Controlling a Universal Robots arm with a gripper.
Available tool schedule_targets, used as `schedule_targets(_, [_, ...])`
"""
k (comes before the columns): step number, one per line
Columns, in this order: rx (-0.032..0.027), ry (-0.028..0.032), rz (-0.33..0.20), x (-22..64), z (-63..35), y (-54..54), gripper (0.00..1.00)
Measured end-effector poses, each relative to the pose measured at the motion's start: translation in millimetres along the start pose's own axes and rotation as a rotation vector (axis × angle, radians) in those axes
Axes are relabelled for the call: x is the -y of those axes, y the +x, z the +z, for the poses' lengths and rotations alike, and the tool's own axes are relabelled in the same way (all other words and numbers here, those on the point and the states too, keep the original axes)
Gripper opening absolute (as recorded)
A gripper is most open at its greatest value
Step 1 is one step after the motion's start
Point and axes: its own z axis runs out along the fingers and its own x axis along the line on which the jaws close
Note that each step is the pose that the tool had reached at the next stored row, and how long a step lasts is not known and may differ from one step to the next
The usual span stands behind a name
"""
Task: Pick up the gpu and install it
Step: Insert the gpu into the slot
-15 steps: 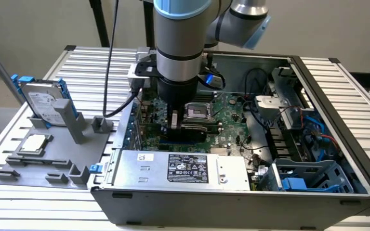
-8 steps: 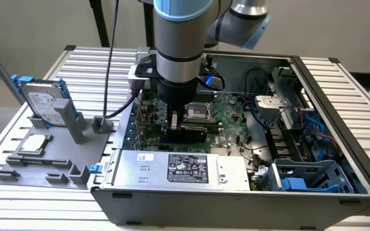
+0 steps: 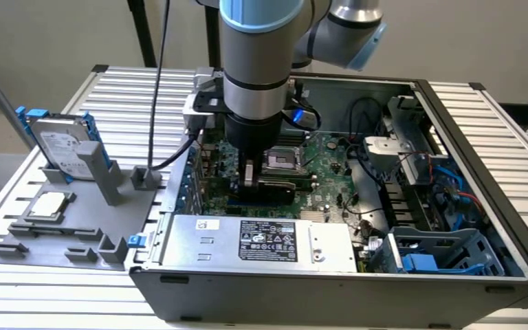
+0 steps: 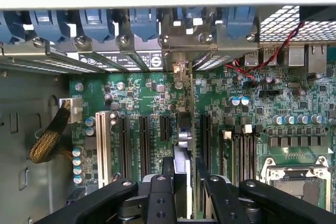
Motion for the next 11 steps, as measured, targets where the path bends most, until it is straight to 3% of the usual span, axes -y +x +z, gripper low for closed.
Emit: schedule_targets(11, [-0.0004,-0.0017,-0.004,-0.1,2.4,0.1,0.29])
